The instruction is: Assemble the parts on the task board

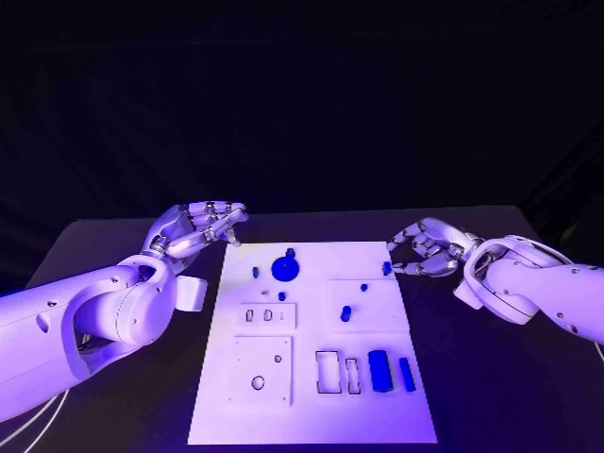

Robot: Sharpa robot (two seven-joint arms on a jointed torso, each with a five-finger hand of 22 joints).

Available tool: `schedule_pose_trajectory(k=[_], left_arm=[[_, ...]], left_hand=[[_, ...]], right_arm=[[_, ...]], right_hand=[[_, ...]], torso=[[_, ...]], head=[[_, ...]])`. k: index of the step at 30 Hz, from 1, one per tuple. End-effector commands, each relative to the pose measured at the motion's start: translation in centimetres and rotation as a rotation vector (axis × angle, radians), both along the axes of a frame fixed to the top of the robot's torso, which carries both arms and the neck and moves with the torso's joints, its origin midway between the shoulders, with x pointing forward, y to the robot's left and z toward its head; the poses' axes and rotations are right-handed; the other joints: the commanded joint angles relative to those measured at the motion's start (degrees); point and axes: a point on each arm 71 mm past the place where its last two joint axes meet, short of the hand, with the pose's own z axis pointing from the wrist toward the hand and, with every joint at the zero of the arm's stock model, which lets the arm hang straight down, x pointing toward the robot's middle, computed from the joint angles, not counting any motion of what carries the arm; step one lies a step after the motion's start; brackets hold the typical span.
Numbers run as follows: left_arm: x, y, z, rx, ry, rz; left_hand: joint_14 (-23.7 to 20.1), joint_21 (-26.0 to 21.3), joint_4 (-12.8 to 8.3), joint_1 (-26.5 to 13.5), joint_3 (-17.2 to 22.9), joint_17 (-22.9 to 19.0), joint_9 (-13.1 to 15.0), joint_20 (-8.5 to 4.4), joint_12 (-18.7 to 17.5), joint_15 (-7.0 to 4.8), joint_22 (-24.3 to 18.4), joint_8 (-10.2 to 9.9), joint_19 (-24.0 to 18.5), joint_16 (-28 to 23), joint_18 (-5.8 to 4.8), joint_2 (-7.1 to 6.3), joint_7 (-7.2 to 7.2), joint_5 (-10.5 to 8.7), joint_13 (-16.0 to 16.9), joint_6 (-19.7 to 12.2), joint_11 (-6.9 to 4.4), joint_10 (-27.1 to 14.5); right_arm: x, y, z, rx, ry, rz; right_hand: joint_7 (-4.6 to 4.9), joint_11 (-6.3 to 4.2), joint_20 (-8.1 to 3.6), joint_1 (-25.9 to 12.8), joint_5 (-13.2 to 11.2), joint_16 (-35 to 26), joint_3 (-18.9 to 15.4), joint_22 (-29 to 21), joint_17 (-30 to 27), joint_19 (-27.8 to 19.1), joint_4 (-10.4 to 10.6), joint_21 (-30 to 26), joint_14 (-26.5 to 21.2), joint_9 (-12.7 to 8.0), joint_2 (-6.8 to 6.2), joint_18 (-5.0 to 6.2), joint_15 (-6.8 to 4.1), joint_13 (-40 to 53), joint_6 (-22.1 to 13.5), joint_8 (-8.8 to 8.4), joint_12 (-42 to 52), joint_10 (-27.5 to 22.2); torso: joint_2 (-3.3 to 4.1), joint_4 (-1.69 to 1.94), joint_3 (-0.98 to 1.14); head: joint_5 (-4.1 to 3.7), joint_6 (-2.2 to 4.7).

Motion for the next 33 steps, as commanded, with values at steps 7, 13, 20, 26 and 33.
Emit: schedule_pose_trajectory(k=[7,13,20,26,33], left_arm=[[-0.1,-0.1,0.1,-0.011,-0.004,-0.017],[-0.1,-0.1,0.1,-0.011,-0.004,-0.017],[-0.1,0.0,0.1,-0.01,-0.004,-0.015],[-0.1,0.1,0.1,-0.009,-0.004,-0.013],[-0.1,0.1,0.1,-0.008,-0.003,-0.012]], left_hand=[[-0.3,0.3,0.0,0.0,0.4,0.1,0.1,-0.01,-0.2,-0.15,0.1,-0.3,-0.4,0.4,1.13,-0.08,-0.16,-0.02,0.1,-0.4,0.01,-0.2],[-0.3,0.3,0.0,0.0,0.4,0.1,0.1,-0.01,-0.2,-0.15,0.1,-0.3,-0.4,0.4,1.13,-0.08,-0.16,-0.02,0.1,-0.4,0.01,-0.2],[-0.3,0.3,0.0,0.0,0.4,0.1,0.1,-0.01,-0.2,-0.15,0.1,-0.3,-0.4,0.4,1.13,-0.08,-0.16,-0.02,0.1,-0.4,0.01,-0.2],[-0.3,0.3,0.0,0.0,0.4,0.1,0.1,-0.01,-0.2,-0.15,0.1,-0.3,-0.4,0.4,1.13,-0.08,-0.16,-0.02,0.1,-0.4,0.01,-0.2],[-0.3,0.3,0.0,0.0,0.4,0.1,0.1,-0.01,-0.2,-0.15,0.1,-0.3,-0.4,0.4,1.13,-0.08,-0.16,-0.02,0.1,-0.4,0.01,-0.2]], right_arm=[[-0.1,0.5,-0.8,-0.033,0.028,0.017],[-0.1,0.6,-1.2,-0.037,0.04,0.013],[0.0,0.8,-1.8,-0.047,0.049,0.001],[0.1,0.9,-2.1,-0.053,0.048,-0.017],[0.3,1.2,-2.2,-0.055,0.049,-0.024]], right_hand=[[0.3,0.36,0.25,-0.6,0.3,0.3,-0.3,15.1,15.1,5.9,0.1,0.3,6.0,-0.1,-0.16,-0.39,0.31,14.8,-0.2,-0.36,-0.1,5.8],[0.26,0.35,0.26,-0.8,0.4,0.3,-0.4,15.1,15.1,5.9,0.3,0.3,6.0,-0.1,-0.07,-0.39,0.31,14.9,-0.1,-0.29,0.0,5.9],[0.1,0.21,0.23,-0.9,0.5,0.3,-0.1,15.1,15.1,5.9,0.6,0.3,6.0,0.0,0.35,-0.39,0.23,15.1,0.6,0.07,0.2,6.2],[-0.07,0.04,0.14,-1.1,0.7,0.3,0.4,15.1,15.1,5.9,0.9,0.3,6.0,0.0,0.88,-0.39,0.1,15.1,1.4,0.44,0.2,6.2],[-0.4,-0.25,-0.06,-1.5,0.8,0.3,1.2,15.1,15.1,5.9,1.3,0.3,6.0,0.1,1.5,-0.39,-0.14,15.1,2.3,0.92,0.2,6.2]], torso=[[0.02,0.05,-0.03],[-0.02,0.05,-0.11],[-0.04,0.04,-0.05],[-0.06,0.06,-0.12],[-0.09,0.0,-0.08]], head=[[0.07,-0.34],[0.14,-0.6],[0.22,-0.73],[0.05,-0.95],[0.06,-1.03]])
